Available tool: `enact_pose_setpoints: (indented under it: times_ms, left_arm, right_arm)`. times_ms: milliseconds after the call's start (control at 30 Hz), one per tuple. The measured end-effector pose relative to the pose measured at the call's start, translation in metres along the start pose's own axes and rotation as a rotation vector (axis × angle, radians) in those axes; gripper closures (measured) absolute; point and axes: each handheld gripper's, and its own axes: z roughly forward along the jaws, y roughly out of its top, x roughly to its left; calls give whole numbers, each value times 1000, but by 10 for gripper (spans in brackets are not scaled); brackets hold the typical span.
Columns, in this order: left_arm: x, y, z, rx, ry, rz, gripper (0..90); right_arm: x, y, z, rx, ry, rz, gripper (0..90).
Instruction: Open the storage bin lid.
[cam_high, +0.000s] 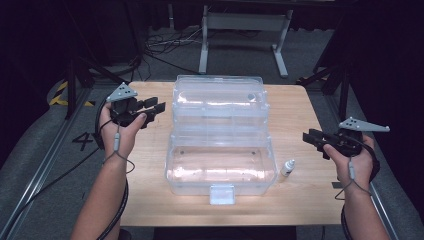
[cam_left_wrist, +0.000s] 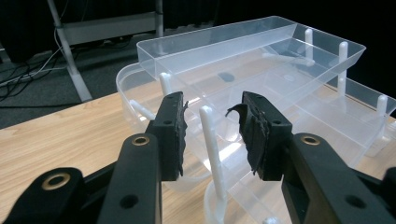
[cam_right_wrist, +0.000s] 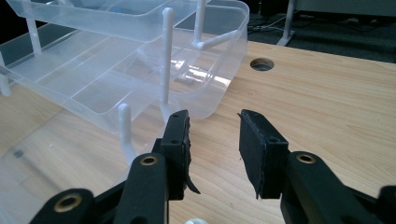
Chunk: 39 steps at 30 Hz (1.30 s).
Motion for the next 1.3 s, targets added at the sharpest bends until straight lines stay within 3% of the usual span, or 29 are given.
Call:
enact_pose_setpoints:
  times_ms: [367,600,1267,1300]
  left_arm:
    - [4,-5,-14,5,11,-16,603]
    - [5,-9,-26,-6,36,-23,604]
    - [2,-14,-42,-3,49,-23,601]
    - [2,-15,-42,-5,53,-25,601]
  right_arm:
    - [-3,16,1,97,13,-44,631]
    - [-4,30,9,198,29,-113,622]
    - [-1,51,25,396,89,-255,609]
    - [1,52,29,430,102,-275,607]
